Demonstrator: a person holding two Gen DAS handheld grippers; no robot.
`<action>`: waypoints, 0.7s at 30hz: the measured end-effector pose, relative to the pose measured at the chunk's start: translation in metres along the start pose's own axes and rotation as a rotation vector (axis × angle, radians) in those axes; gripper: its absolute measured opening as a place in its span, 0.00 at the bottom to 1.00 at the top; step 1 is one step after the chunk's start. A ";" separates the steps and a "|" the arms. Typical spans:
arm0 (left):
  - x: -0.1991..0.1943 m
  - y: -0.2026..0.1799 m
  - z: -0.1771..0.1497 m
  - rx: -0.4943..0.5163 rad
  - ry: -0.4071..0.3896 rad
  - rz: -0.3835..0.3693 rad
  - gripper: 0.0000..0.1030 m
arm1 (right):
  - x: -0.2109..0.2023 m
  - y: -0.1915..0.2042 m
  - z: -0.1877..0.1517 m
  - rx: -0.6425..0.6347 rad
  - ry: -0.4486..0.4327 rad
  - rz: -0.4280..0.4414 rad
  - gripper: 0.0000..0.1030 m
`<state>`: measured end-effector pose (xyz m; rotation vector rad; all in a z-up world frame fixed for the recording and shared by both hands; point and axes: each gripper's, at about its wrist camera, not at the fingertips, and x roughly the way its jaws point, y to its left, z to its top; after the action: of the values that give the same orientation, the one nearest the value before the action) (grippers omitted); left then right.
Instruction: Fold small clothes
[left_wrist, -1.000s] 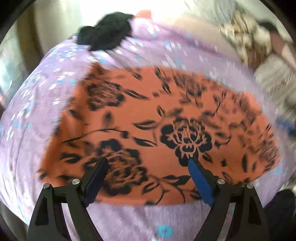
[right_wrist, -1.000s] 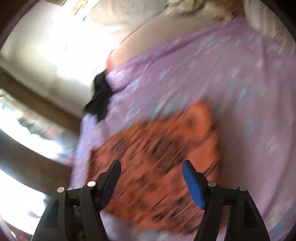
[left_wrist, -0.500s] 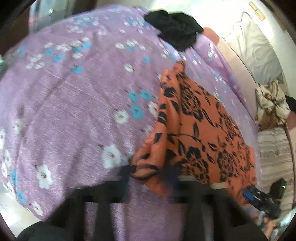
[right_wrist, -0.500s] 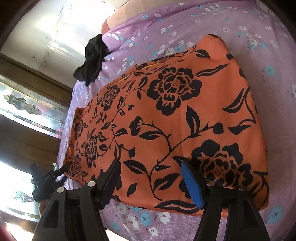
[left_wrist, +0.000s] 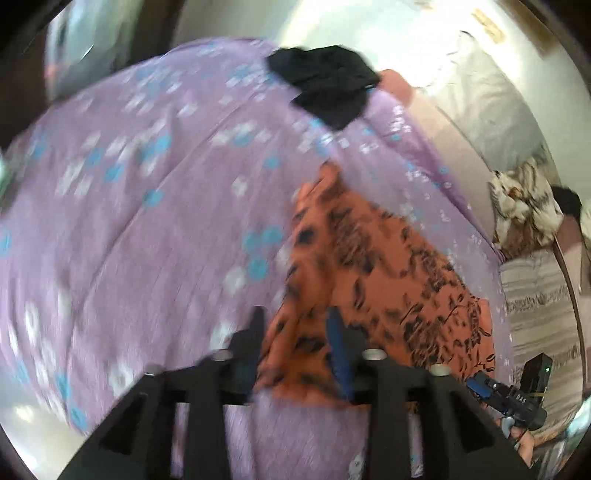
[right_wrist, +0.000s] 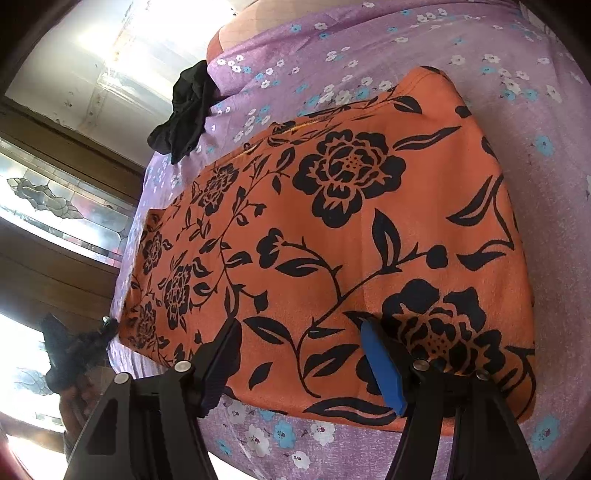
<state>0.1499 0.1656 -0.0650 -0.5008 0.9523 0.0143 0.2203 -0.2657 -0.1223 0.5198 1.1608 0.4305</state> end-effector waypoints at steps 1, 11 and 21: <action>0.006 -0.003 0.012 0.027 -0.002 0.007 0.51 | 0.000 0.000 0.000 0.000 0.000 0.003 0.69; 0.141 0.007 0.098 -0.042 0.218 0.053 0.17 | -0.005 -0.008 0.000 0.021 -0.003 0.057 0.69; 0.066 -0.018 0.067 0.114 0.007 0.166 0.56 | -0.015 0.003 0.007 0.035 0.000 0.038 0.69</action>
<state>0.2452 0.1639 -0.0773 -0.3158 0.9940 0.1071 0.2218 -0.2732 -0.1073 0.5731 1.1622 0.4431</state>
